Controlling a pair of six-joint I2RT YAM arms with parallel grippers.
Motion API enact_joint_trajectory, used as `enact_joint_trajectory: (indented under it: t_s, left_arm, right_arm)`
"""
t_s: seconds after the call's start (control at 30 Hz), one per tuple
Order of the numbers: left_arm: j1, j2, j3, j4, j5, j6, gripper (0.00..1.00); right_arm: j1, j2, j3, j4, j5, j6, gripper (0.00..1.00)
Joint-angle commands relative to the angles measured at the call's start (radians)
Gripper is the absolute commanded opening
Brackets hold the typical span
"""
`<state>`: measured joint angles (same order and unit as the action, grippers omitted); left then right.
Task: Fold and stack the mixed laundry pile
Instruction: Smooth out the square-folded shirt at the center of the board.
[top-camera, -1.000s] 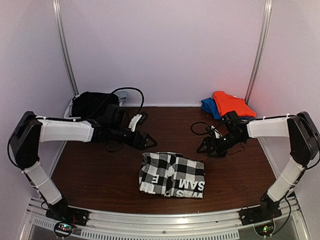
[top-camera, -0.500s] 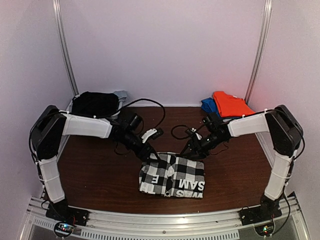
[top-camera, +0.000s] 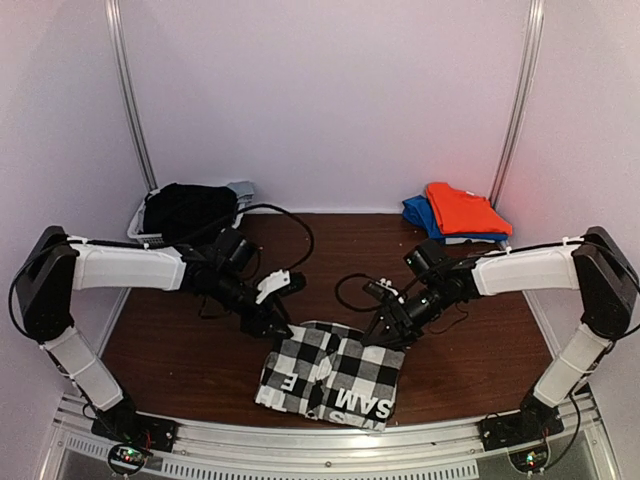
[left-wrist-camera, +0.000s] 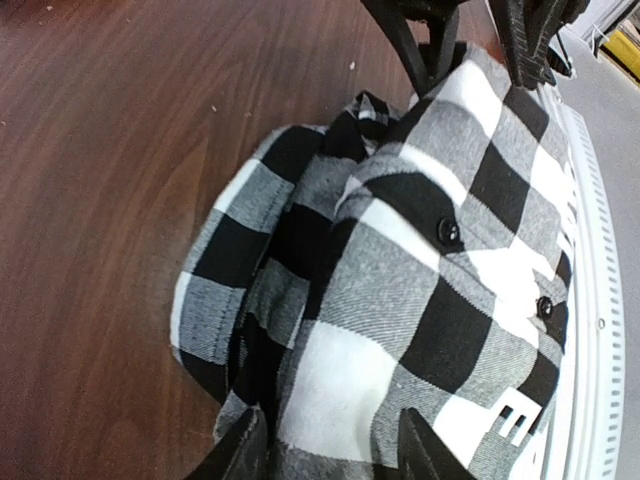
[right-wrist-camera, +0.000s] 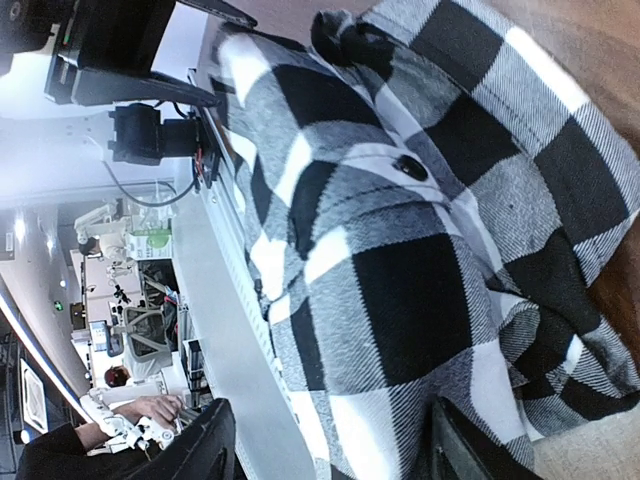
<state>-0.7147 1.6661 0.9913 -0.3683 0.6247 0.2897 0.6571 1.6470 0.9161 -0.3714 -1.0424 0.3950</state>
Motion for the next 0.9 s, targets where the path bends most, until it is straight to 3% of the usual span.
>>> enact_joint_trajectory:
  t_s: [0.0,0.13,0.27,0.47,0.63,0.87]
  left_arm:
    - [-0.018,-0.101,0.037,0.03,-0.049,0.083,0.48]
    - [-0.067,-0.087,0.093,0.035,-0.07,0.109,0.54]
    - [-0.101,-0.013,0.143,0.029,-0.071,0.124,0.54]
    - [-0.114,0.091,0.196,0.017,-0.046,0.141,0.54]
    - [-0.117,0.151,0.228,-0.009,-0.017,0.153,0.59]
    - [-0.118,0.2,0.242,-0.06,-0.011,0.172,0.52]
  right_arm:
    - [-0.07,-0.05,0.015,0.05,-0.063,0.069,0.66]
    - [-0.148,0.029,0.08,0.188,-0.054,0.197,0.6]
    - [-0.125,0.166,0.218,0.163,-0.055,0.203,0.49]
    - [-0.088,0.281,0.298,0.137,-0.085,0.212,0.36]
    - [-0.038,0.364,0.307,0.12,-0.105,0.206,0.31]
    - [-0.03,0.466,0.301,0.051,-0.061,0.137,0.27]
